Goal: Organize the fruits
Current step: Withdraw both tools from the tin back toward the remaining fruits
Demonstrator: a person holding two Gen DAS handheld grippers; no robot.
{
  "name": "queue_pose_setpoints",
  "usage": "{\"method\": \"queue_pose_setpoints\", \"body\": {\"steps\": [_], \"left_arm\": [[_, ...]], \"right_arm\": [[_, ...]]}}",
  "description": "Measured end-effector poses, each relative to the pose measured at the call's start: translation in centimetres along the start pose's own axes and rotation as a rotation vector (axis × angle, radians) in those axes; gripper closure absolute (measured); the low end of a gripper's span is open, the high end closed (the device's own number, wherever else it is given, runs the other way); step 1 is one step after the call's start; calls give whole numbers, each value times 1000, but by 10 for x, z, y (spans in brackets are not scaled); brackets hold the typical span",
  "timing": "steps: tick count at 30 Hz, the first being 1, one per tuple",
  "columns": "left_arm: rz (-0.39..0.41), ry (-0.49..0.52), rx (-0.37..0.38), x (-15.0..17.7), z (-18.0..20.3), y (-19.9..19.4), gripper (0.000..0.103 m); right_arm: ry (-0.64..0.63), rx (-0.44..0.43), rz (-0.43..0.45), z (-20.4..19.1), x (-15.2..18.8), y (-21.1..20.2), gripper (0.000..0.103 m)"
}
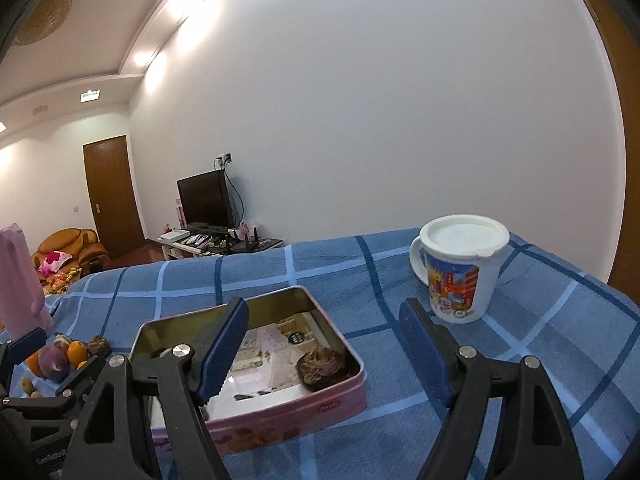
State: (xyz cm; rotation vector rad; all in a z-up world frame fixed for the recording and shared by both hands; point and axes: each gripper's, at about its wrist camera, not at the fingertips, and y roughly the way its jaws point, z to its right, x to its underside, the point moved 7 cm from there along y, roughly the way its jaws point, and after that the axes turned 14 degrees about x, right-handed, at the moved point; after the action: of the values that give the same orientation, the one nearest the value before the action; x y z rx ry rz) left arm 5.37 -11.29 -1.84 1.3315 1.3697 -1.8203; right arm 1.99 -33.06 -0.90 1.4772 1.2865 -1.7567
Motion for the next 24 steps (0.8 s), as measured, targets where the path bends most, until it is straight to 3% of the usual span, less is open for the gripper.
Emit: {"method": "queue_pose_setpoints", "body": {"steps": [14, 24], "left_arm": [[-15, -41, -6, 10, -27, -13, 0], [-26, -62, -27, 18, -54, -23, 0]], "right_arm": [[-2, -40, -25, -24, 11, -19, 24], [-39, -109, -38, -67, 21, -37, 24]]}}
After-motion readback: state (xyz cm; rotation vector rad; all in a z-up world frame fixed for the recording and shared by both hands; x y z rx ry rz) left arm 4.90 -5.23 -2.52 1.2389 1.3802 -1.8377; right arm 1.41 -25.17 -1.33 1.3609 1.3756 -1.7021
